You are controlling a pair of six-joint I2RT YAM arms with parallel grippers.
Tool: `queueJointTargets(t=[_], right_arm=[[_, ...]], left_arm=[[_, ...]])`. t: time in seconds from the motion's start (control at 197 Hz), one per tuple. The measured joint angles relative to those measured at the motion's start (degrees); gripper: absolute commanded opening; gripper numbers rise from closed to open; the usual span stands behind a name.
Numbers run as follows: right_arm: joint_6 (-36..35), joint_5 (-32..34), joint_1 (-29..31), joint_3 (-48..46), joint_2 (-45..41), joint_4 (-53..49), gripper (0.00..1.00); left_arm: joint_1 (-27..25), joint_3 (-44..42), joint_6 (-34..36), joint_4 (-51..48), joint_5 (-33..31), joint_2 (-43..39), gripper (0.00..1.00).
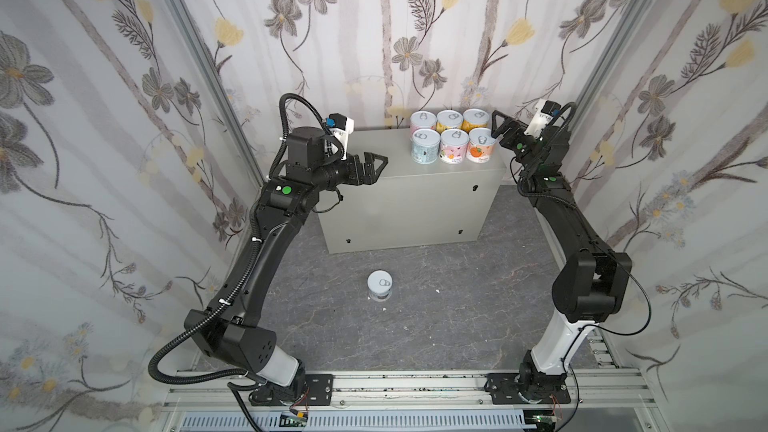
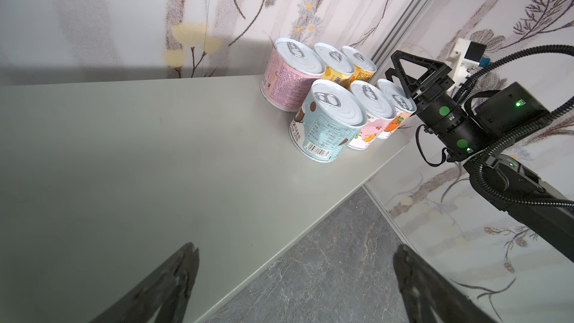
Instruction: Place and organize the canned foods onto the counter
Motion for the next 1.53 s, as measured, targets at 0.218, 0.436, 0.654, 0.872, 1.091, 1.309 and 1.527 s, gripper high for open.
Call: queueJointTargets(t=[0.218, 0.436, 0.654, 0.872, 1.091, 1.309, 1.527], right_arm=[[-0.37, 0.02, -0.09, -0.39, -0.37, 0.02, 0.97], [-0.35, 0.0, -0.13, -0.42, -0.37, 0.09, 0.98], [-0.81, -0.66, -0.22, 0.15, -0.33, 0.04, 0.99], [-1.03, -2.19, -0.13, 0.52, -1.25, 0.26, 1.0], [-1.2, -3.87, 0.15, -1.53, -4.72, 2.91, 1.0], [-1.7, -4.13, 2.99, -9.57, -11.21, 5.7, 1.0], [-2.99, -1.99, 6.16, -21.11, -22.88, 6.4, 1.0]], left_arm=[[0.0, 0.04, 0.0, 0.15, 0.22, 0.11, 1.0], [0.0, 0.07, 0.0, 0.24, 0.35, 0.11, 1.0], [0.0, 0.74, 0.0, 0.22, 0.37, 0.35, 1.0], [0.0, 2.34, 0.02, 0.2, 1.11, 1.49, 1.0], [0.0, 3.1, 0.0, 0.17, 1.88, 2.05, 1.0], [-0.04, 0.39, -0.04, -0.57, 2.12, -0.26, 1.0], [-1.46, -4.68, 0.22, -2.84, 2.12, -5.73, 1.0]])
